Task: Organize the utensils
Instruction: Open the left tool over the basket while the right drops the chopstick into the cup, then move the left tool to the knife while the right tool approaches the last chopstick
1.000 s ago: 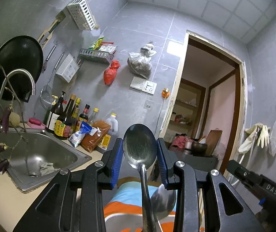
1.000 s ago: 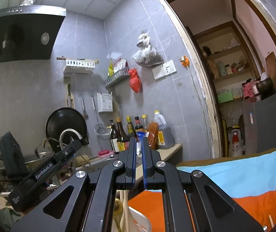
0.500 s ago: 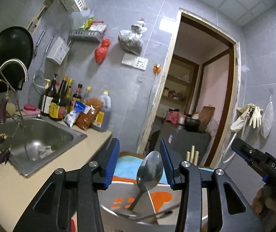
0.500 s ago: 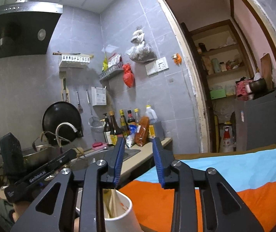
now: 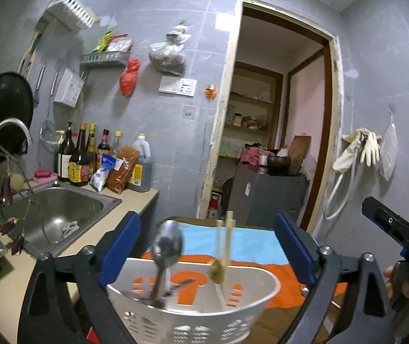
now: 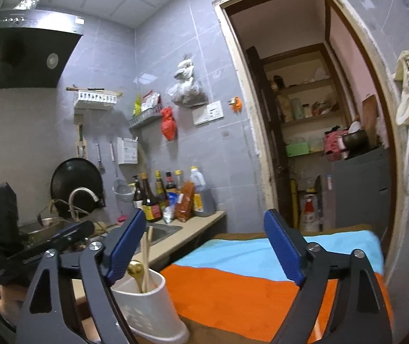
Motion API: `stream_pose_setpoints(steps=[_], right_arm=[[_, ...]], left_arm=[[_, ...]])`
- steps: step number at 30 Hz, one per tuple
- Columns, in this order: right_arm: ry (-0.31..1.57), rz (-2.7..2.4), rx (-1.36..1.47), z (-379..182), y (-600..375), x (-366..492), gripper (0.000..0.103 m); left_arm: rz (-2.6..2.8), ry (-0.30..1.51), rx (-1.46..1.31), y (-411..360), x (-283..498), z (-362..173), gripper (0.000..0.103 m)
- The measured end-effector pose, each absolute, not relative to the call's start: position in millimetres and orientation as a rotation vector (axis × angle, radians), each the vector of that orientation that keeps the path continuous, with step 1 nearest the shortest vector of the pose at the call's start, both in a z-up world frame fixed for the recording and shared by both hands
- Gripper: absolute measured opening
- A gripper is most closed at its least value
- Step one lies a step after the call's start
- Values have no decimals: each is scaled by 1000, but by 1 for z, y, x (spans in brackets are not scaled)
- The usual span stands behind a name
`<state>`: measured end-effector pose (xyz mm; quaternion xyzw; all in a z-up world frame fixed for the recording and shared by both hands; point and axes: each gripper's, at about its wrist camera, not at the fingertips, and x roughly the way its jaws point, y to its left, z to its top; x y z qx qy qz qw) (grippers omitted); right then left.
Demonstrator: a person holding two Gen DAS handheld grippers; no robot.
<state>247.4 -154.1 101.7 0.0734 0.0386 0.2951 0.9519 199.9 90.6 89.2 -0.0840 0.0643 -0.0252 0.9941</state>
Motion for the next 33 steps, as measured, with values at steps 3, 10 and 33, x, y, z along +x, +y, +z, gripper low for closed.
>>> stream_pose_setpoints(steps=[3,10,33], right_arm=[[87,558,140,103,-168,240,103],[82,484,88,106,-201,218,103],[150,356,4,73,-275,200,103]], left_arm=[[-64,138,-141,73,198,92,97],[-106,166,-97,36,195,92,99],[-228,273,-31,-59,219,50,99]])
